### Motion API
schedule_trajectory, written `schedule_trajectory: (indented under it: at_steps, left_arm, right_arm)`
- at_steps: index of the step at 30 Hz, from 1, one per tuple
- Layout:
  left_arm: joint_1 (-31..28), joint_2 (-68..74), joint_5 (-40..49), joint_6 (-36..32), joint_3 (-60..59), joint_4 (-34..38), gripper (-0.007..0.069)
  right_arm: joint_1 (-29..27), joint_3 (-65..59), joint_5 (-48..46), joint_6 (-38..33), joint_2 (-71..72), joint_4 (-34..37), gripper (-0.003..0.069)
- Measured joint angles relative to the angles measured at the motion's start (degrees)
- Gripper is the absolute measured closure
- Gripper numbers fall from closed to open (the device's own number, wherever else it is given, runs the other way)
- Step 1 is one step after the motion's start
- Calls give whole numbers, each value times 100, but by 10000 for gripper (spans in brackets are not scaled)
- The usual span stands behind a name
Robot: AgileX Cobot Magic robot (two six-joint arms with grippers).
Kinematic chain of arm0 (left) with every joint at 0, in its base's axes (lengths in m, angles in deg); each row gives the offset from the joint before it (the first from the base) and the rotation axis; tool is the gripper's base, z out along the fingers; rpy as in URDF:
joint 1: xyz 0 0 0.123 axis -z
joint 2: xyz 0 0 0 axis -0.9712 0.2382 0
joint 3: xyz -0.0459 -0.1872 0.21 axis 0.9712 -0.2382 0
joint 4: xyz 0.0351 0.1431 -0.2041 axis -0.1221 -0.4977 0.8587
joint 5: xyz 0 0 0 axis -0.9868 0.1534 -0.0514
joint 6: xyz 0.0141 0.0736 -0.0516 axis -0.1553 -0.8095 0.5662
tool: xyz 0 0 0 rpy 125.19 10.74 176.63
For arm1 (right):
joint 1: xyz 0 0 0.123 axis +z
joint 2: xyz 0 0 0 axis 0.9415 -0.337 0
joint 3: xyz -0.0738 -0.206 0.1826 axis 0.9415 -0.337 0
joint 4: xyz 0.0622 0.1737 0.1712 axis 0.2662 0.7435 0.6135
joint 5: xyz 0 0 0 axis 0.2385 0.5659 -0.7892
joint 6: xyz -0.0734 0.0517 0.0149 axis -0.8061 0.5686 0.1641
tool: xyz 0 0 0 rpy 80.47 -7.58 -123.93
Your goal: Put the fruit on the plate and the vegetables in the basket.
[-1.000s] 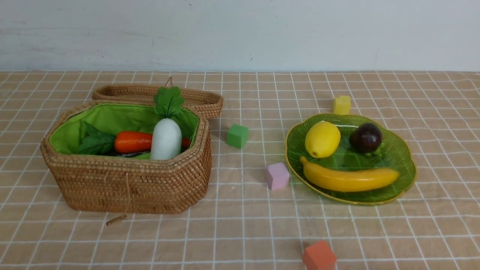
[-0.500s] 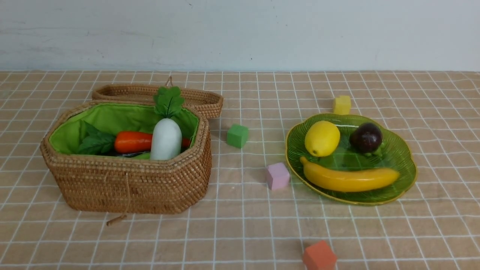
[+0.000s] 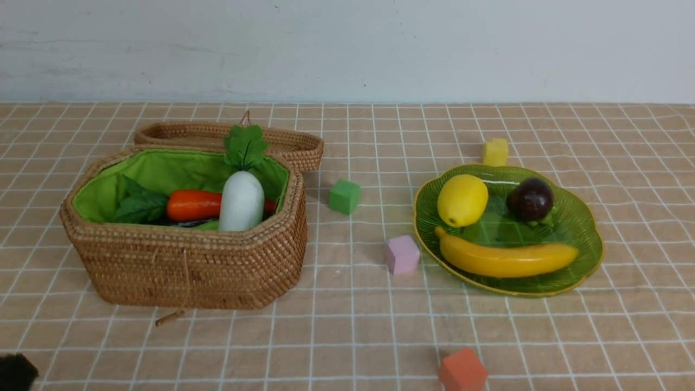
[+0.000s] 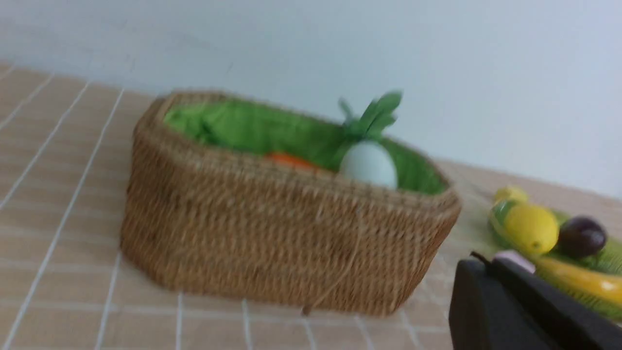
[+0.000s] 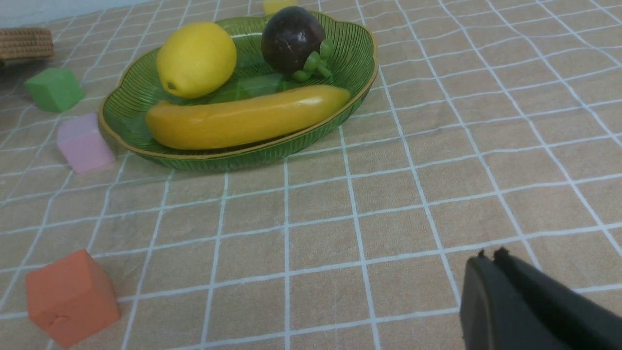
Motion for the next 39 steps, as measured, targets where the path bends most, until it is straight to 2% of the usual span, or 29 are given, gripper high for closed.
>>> schedule_trajectory:
  at_steps: [2,4,8,39]
  left_arm:
    - [-18,0,234,21,-35,-24,636]
    - [-25,0,1028,184,-72,-138,636]
    - [-25,0,1520,307,-88,-216,636]
    - [-25,0,1520,344,-88,-246,630]
  right_arm:
    - [0,0,0,0,0,-1,642]
    - [0,5,-2,0,0,-1,641]
    - [0,2,-7,0,0,-1,638]
    - [0,7,-9,0,0,-1,592]
